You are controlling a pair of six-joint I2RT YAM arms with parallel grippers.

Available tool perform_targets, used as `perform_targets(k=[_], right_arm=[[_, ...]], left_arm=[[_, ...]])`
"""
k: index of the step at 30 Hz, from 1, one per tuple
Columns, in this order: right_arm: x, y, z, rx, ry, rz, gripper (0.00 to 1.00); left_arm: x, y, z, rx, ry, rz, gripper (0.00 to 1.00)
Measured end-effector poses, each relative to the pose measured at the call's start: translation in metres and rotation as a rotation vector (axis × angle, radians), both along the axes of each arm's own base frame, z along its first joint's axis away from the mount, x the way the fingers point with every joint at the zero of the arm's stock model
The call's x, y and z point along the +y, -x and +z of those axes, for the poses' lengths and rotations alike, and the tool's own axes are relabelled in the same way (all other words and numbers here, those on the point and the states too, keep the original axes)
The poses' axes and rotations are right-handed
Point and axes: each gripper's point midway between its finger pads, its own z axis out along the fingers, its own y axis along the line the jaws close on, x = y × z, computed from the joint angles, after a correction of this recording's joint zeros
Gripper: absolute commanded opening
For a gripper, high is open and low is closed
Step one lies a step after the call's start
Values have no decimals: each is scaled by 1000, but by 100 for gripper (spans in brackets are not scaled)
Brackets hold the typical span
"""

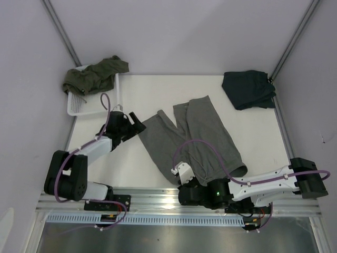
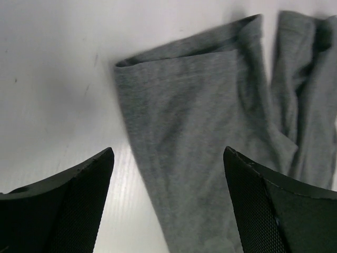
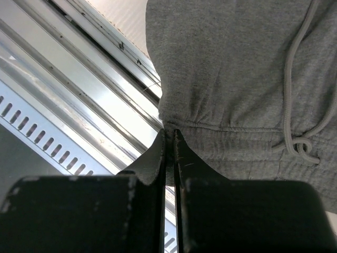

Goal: Fold and stack the shorts
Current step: Fold the shorts

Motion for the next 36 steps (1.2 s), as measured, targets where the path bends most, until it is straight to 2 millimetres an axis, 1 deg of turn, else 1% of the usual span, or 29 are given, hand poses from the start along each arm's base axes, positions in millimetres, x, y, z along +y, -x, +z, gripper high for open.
perform_targets(k=[3,5,6,9,12,13,16,17,18,20,23,24,25,26,27,28,29,33,36], right_arm=[[-3,0,-4,2,9,-4,0],[-5,0,-6,6,15,-4,0],[-5,1,-7,8,15,-4,0],[-5,2,-8,13,14,-1,0],[-5,4,-9,17,14,4,0],[-5,4,-10,17,14,6,0],[-5,7,-10,20,13,12,0],[-4,7,-10,21,12,14,0],[-4,8,-10,21,11,15,0],[-4,8,-10,22,10,15,0],[-4,9,-12,24,9,15,0],[-5,9,-12,24,9,15,0],[-5,9,-13,24,10,15,0],[-5,9,-14,24,10,15,0],[-5,9,-14,24,10,14,0],[-5,9,-14,24,9,15,0],[-5,9,-14,24,9,15,0],[-5,12,-14,31,7,25,0],[-4,17,-15,34,10,42,0]], left_arm=[[5,-3,-22,59,-35,17,84],[8,-6,-30,78,-58,30,83],[9,-9,-31,82,-66,32,82],[11,-22,-32,80,-88,46,75],[11,-35,-34,81,-102,58,71],[11,-39,-35,85,-106,62,67],[10,-51,-41,97,-116,59,61],[10,-52,-43,101,-118,59,59],[9,-53,-45,106,-120,58,55],[10,-53,-47,112,-125,58,54],[11,-53,-48,112,-131,55,48],[11,-53,-49,114,-133,54,44],[11,-53,-50,116,-137,51,35],[11,-54,-51,118,-138,51,29],[11,-53,-52,121,-141,50,15],[11,-53,-53,124,-141,51,7],[12,-52,-53,126,-145,47,1],[17,-50,-53,139,-169,54,0],[30,-45,-43,146,-185,71,0]])
